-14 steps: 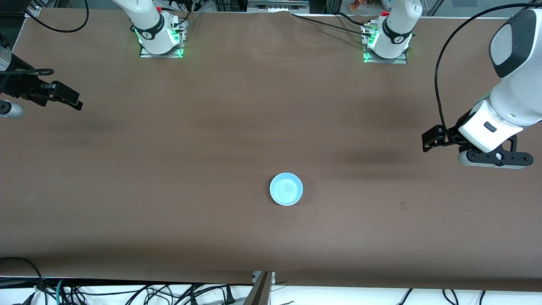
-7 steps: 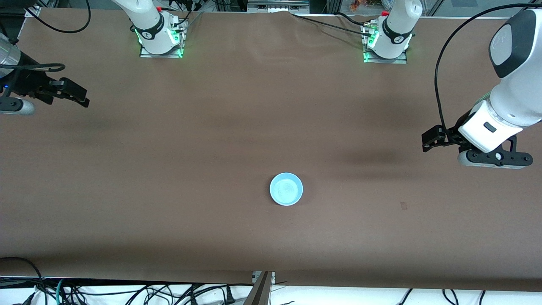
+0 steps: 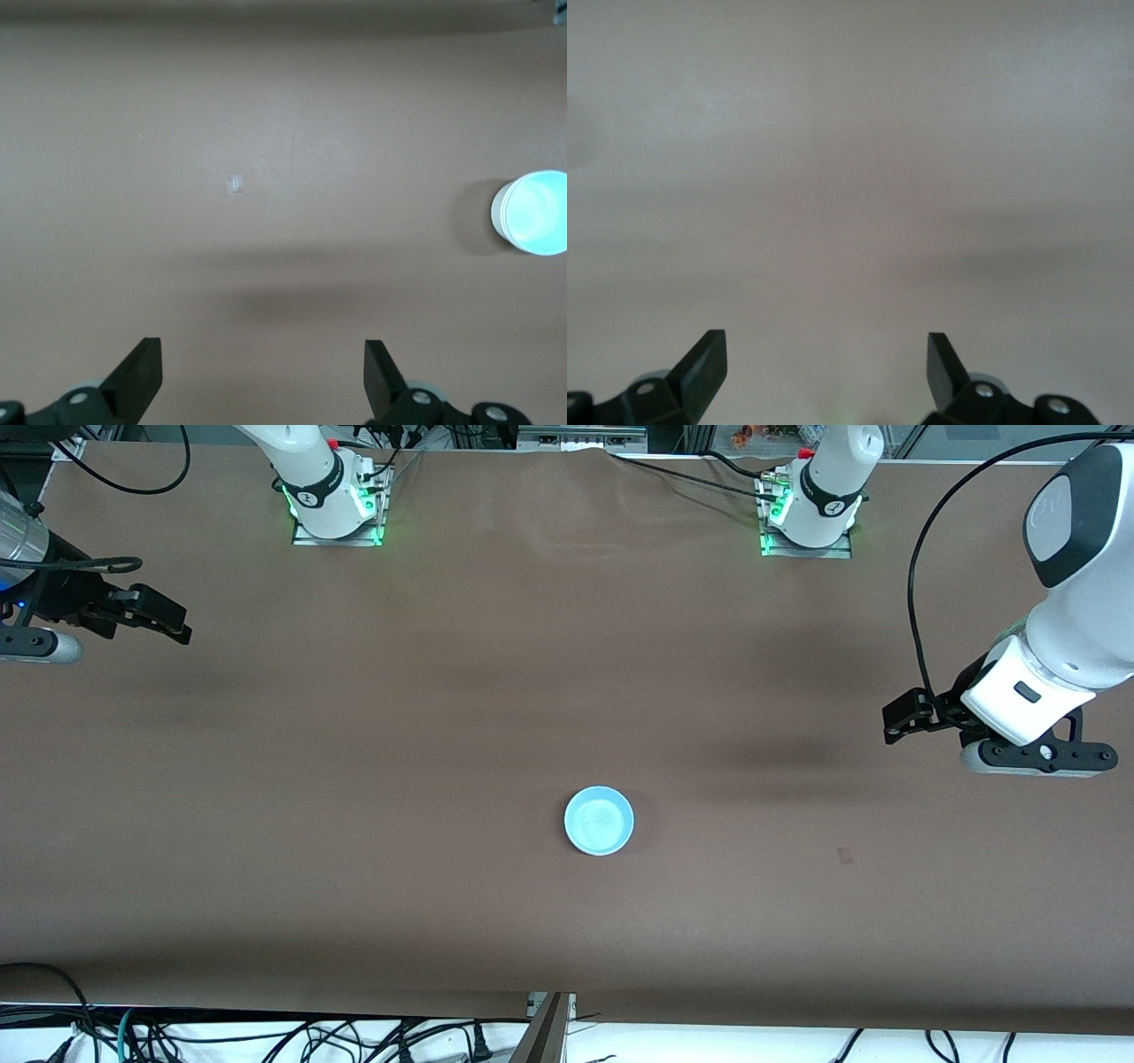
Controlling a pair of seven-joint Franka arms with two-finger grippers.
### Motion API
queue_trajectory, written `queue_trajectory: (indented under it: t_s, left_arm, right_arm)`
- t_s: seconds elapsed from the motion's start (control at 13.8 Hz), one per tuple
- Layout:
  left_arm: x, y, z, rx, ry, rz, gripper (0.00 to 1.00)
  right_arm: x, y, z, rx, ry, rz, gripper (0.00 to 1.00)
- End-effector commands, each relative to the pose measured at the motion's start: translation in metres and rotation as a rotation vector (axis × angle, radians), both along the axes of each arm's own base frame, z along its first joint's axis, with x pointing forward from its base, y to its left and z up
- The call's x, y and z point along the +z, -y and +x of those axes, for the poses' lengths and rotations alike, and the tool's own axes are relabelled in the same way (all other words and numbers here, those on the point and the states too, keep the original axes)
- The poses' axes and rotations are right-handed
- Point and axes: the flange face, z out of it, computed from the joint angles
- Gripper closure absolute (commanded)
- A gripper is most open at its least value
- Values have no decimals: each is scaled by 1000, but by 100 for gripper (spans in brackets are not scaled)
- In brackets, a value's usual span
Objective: Stack pink and blue bowls on white bowl
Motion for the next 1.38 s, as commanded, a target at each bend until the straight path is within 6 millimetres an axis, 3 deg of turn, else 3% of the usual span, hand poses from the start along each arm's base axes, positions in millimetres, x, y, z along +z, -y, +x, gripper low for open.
queue_trajectory:
  t_s: [0.0, 1.31]
  left_arm:
    - [6, 0, 3, 36, -7, -15, 0]
    - [1, 0, 5, 32, -13, -12, 0]
  right_arm:
    - [2, 5, -3, 7, -5, -4, 0]
    - [4, 6, -2, 7, 9, -11, 0]
